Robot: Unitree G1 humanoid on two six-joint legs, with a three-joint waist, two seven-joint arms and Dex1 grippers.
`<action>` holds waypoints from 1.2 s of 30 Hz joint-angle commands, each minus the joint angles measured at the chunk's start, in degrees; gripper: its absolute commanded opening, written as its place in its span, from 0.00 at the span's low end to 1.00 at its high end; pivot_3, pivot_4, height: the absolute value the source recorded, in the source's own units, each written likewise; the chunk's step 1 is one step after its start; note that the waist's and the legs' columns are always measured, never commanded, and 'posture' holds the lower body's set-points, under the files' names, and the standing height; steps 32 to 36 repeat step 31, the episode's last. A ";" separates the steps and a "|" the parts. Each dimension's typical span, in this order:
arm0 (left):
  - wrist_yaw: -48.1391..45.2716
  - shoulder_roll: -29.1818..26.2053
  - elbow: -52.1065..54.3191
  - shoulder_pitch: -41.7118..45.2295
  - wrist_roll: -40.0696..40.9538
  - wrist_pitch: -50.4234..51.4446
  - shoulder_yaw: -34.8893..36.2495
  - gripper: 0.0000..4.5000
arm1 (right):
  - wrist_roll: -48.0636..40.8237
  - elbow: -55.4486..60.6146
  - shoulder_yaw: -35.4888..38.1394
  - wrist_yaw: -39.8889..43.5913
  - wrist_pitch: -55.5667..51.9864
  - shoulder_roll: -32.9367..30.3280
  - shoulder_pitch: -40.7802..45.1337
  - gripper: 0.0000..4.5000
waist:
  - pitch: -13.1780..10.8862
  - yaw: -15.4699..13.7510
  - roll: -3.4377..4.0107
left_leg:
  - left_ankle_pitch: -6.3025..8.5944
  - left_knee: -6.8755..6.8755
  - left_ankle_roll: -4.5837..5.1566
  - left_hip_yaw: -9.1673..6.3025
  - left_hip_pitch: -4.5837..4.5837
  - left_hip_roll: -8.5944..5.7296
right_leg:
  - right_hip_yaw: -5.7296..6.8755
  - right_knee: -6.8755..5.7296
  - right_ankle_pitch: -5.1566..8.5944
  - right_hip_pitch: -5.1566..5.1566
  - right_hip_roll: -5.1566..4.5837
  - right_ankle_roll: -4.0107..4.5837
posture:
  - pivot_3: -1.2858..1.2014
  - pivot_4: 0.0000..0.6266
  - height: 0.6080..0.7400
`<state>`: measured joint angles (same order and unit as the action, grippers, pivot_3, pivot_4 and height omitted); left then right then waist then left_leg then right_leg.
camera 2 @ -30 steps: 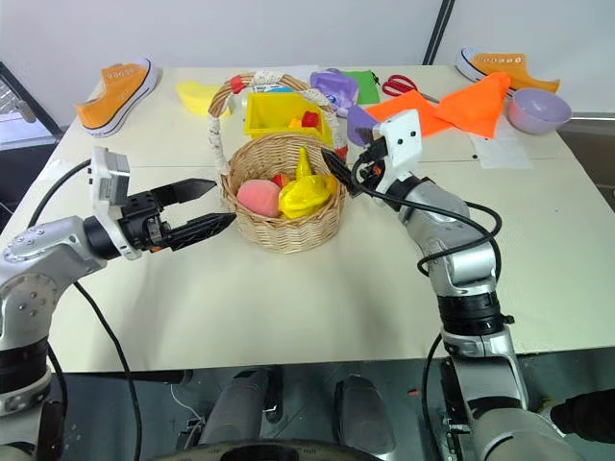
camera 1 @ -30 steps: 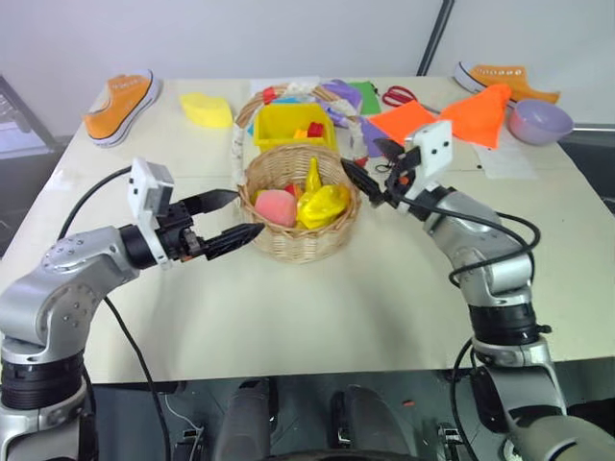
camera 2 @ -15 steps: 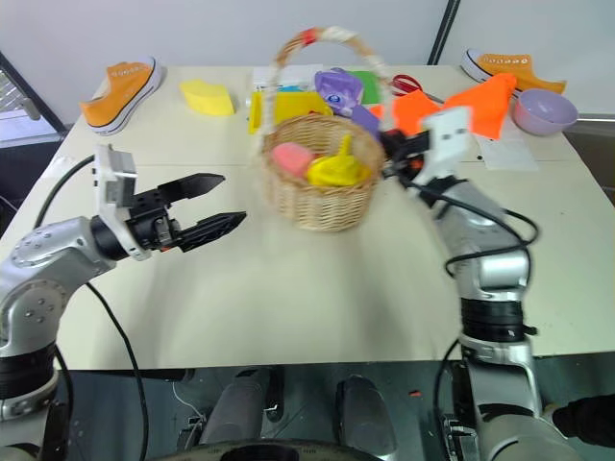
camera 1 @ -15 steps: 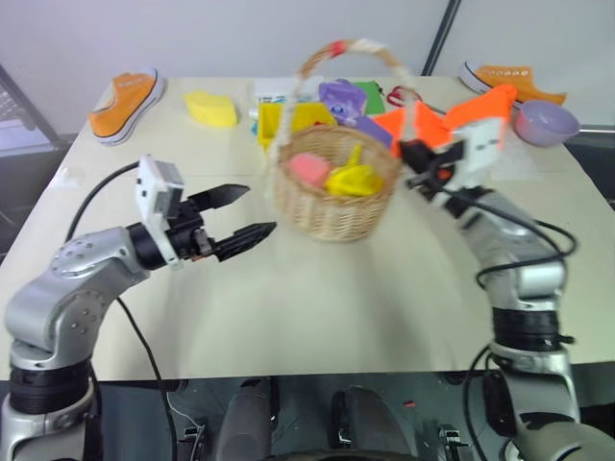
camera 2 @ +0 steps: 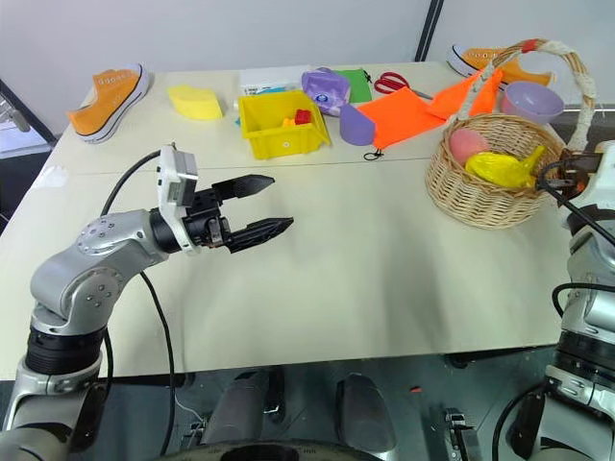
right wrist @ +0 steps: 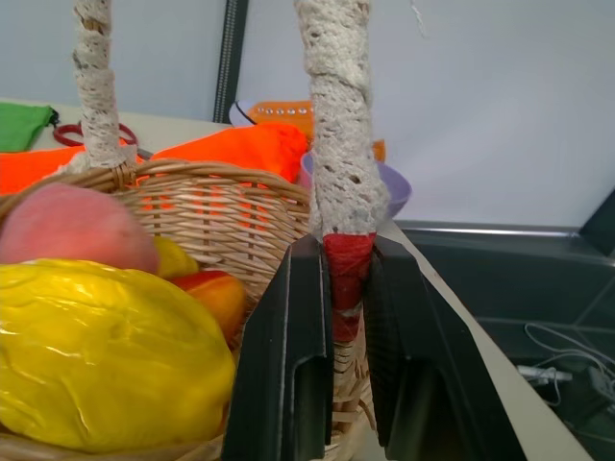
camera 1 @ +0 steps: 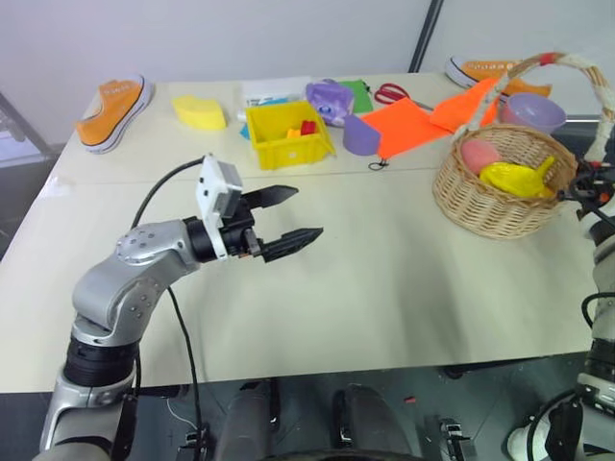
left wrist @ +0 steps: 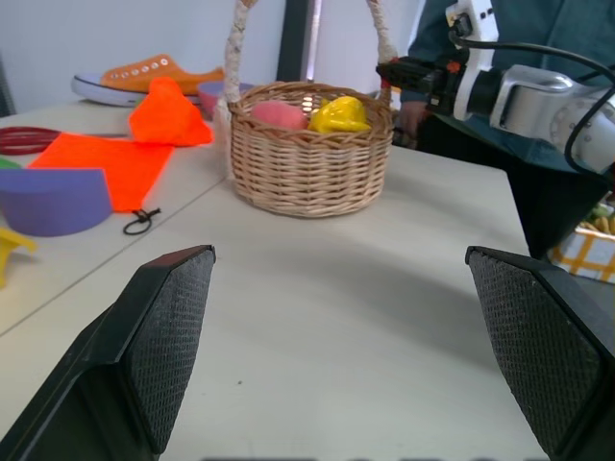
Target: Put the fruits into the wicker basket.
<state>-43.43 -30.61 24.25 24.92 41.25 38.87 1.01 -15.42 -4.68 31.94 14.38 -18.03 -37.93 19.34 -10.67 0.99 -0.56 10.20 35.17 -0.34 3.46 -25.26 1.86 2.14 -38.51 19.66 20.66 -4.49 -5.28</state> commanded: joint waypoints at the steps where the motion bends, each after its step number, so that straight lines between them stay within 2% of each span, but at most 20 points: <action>1: -0.13 -0.01 -0.06 0.59 -0.41 -1.54 0.83 1.00 | 0.12 2.59 1.77 -0.13 1.84 -1.71 -0.68 0.51 | 0.00 -0.23 0.00 | 0.00 0.01 0.00 0.00 0.00 0.00 | 0.00 0.00 0.00 0.00 0.00 0.00 | 0.52 0.24 0.92; 3: 0.06 -0.24 -0.86 0.52 -0.66 -1.64 1.33 1.00 | 0.78 4.21 2.48 -0.56 2.03 -1.96 -2.46 0.73 | 0.00 -0.38 0.00 | 0.00 0.03 0.00 0.01 -0.01 -0.03 | 0.00 0.02 0.00 -0.01 0.00 -0.01 | 0.52 0.24 0.92; 8: -0.64 -2.86 -4.13 -2.32 -3.35 -3.67 3.58 1.00 | -1.37 10.37 7.09 1.75 1.63 -1.79 -10.45 0.73 | 0.00 -0.61 0.00 | 0.00 0.03 0.00 0.01 -0.05 -0.05 | 0.00 0.06 0.01 -0.02 -0.01 -0.03 | 0.52 0.24 0.92; 13: -0.08 -4.76 -9.42 -8.05 -7.67 -9.75 8.17 1.00 | -6.35 18.29 10.01 9.95 2.78 0.02 -21.96 0.73 | 0.01 -0.23 0.02 | 0.01 -0.02 0.00 0.00 0.00 -0.01 | 0.00 0.07 0.01 -0.04 -0.04 -0.03 | 0.52 0.24 0.92; 15: 0.11 -5.49 -11.72 -10.74 -9.48 -12.04 10.03 1.00 | -9.78 22.23 8.57 15.05 2.28 0.83 -26.65 0.73 | 0.02 -0.07 0.03 | 0.02 -0.02 0.00 0.00 0.04 0.01 | -0.01 0.07 0.00 -0.06 -0.03 -0.02 | 0.52 0.24 0.92; 17: 0.84 -5.84 -14.00 -13.60 -11.55 -14.57 11.64 1.00 | -11.32 26.69 3.96 20.06 1.91 0.81 -30.53 0.73 | 0.02 0.00 0.03 | 0.03 -0.03 0.00 0.00 0.09 0.04 | -0.03 0.07 0.01 -0.10 -0.04 -0.01 | 0.52 0.24 0.92; 20: 2.69 -5.49 -16.34 -17.49 -14.27 -17.15 13.07 1.00 | -13.32 30.68 -4.50 22.92 -0.39 1.00 -29.41 0.73 | 0.03 0.19 0.02 | 0.05 -0.06 0.01 0.02 0.16 0.08 | -0.09 0.07 0.00 -0.12 -0.07 0.00 | 0.52 0.24 0.92; 26: 5.67 -3.92 -14.57 -23.25 -15.64 -19.13 15.29 1.00 | -9.72 25.98 -17.13 23.77 0.08 2.27 -20.03 0.73 | 0.07 -0.53 -0.10 | 0.07 -0.01 0.03 -0.01 0.05 0.04 | -0.09 0.21 -0.01 -0.08 -0.22 0.05 | 0.52 0.24 0.92; 31: 7.47 -3.44 -12.31 -26.55 -15.26 -19.16 17.28 1.00 | -8.10 19.74 -20.98 25.04 2.20 3.74 -14.21 0.73 | 0.08 -0.55 -0.11 | 0.12 -0.05 0.09 -0.03 -0.10 -0.01 | -0.03 0.35 -0.01 0.00 -0.33 0.05 | 0.52 0.24 0.92; 36: 7.47 -3.44 -12.31 -26.55 -15.26 -19.16 17.28 1.00 | -8.10 19.74 -20.98 25.04 2.20 3.74 -14.21 0.73 | 0.08 -0.55 -0.11 | 0.12 -0.05 0.09 -0.03 -0.10 -0.01 | -0.03 0.35 -0.01 0.00 -0.33 0.05 | 0.52 0.24 0.92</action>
